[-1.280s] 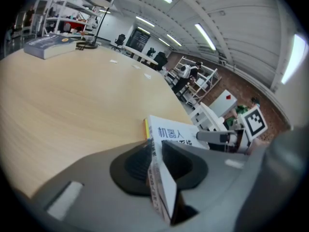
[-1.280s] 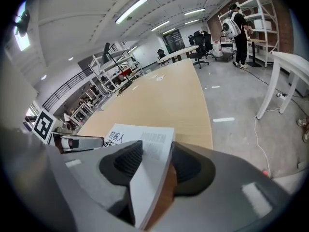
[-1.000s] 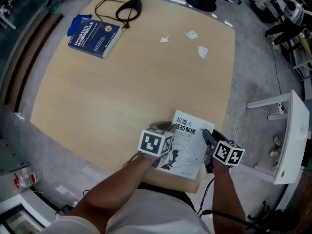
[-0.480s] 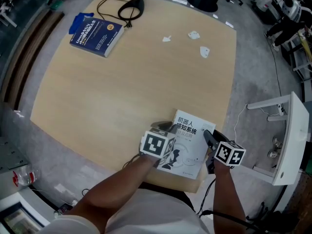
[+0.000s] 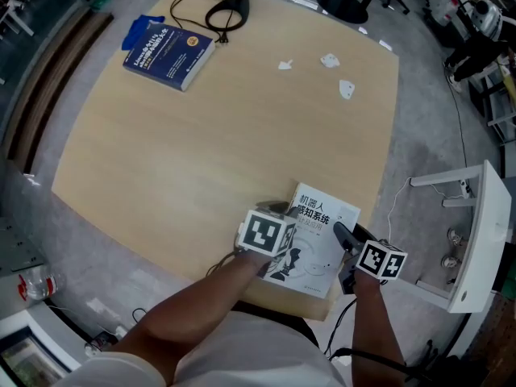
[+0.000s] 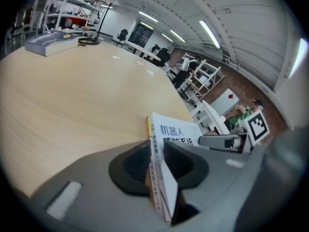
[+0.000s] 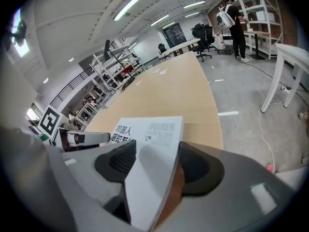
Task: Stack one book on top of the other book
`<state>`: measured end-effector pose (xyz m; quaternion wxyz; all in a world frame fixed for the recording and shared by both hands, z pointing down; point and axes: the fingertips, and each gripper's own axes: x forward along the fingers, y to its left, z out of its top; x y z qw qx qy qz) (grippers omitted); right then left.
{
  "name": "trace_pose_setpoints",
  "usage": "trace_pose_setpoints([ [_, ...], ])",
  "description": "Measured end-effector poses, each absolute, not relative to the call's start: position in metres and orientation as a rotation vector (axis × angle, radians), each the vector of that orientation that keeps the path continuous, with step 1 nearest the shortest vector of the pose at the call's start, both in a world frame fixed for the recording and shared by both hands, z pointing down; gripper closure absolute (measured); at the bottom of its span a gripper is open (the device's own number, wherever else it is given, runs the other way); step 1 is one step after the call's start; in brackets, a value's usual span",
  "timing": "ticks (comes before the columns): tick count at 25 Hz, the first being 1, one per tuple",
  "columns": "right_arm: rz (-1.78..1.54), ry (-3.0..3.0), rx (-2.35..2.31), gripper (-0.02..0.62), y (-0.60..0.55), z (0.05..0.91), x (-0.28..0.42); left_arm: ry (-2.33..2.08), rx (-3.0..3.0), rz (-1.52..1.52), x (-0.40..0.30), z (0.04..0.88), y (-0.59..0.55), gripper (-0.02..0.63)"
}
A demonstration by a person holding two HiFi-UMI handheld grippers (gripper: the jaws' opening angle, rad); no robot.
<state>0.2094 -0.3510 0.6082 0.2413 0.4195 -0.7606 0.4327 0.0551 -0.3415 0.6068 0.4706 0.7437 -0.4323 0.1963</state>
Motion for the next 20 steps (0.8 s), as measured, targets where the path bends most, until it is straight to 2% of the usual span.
trace_pose_setpoints([
  [4, 1.141, -2.061, 1.140, 0.321, -0.350, 0.609, 0.208, -1.044, 1.823, 0.468, 0.056, 0.607, -0.342, 0.502],
  [8, 1.097, -2.052, 1.140, 0.321, -0.348, 0.609, 0.207, -1.047, 1.872, 0.487, 0.062, 0.606, -0.342, 0.530],
  [12, 1.091, -2.062, 1.132, 0.321, -0.348, 0.611, 0.208, -1.032, 1.877, 0.459, 0.065, 0.608, -0.341, 0.531],
  [20, 1.149, -2.079, 1.192, 0.322, -0.313, 0.598, 0.226, -1.014, 1.842, 0.500, 0.041, 0.604, -0.295, 0.517],
])
